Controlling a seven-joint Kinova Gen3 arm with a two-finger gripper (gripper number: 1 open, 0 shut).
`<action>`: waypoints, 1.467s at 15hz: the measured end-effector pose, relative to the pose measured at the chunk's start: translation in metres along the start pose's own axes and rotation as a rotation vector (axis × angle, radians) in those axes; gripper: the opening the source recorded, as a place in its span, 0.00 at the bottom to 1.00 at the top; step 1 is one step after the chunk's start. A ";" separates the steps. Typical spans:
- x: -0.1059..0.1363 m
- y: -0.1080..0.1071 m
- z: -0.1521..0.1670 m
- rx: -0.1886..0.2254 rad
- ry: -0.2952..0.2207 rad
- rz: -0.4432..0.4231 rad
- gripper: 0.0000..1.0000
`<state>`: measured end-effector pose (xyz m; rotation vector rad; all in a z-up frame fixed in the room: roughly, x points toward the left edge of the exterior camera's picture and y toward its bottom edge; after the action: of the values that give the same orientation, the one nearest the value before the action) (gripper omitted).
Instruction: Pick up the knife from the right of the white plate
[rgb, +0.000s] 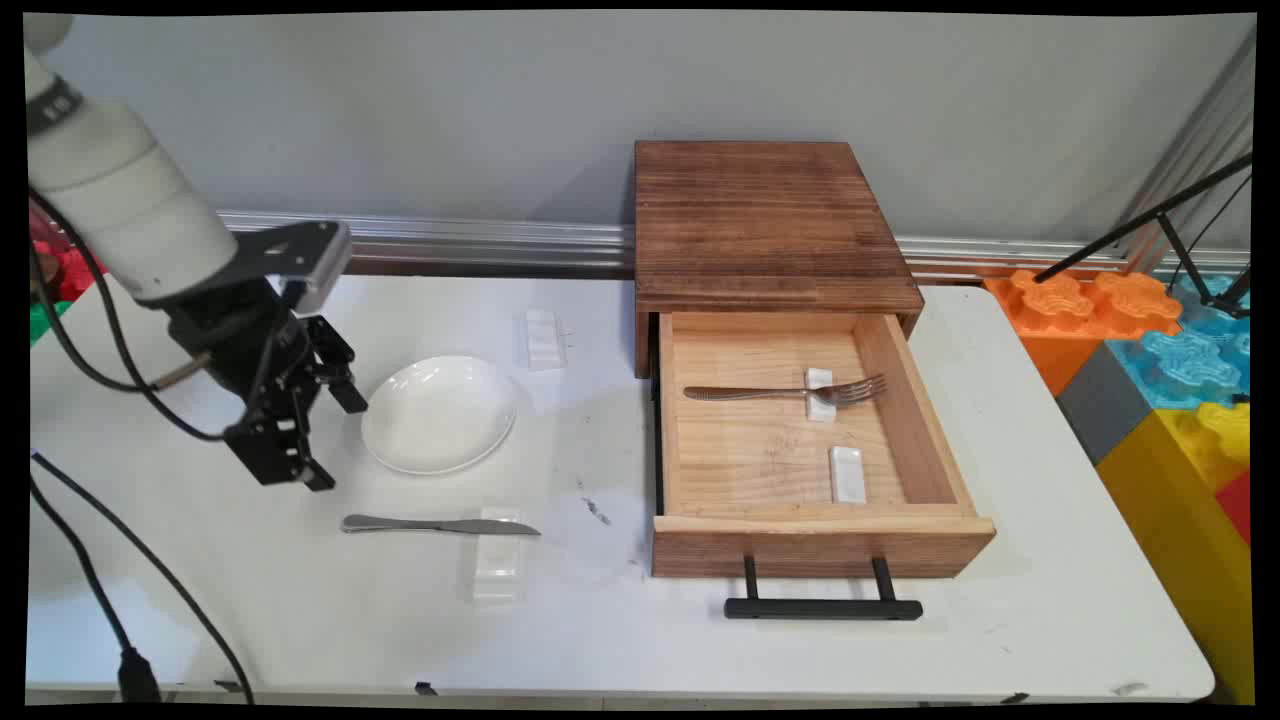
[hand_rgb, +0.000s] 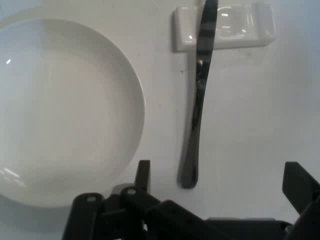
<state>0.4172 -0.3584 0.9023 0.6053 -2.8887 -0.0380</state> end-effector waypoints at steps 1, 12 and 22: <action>0.003 0.006 0.008 0.013 0.002 -0.002 1.00; 0.024 0.040 0.067 0.117 0.002 -0.044 1.00; 0.020 0.046 0.100 0.149 0.050 -0.111 1.00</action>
<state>0.3622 -0.3256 0.8102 0.7801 -2.8241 0.1760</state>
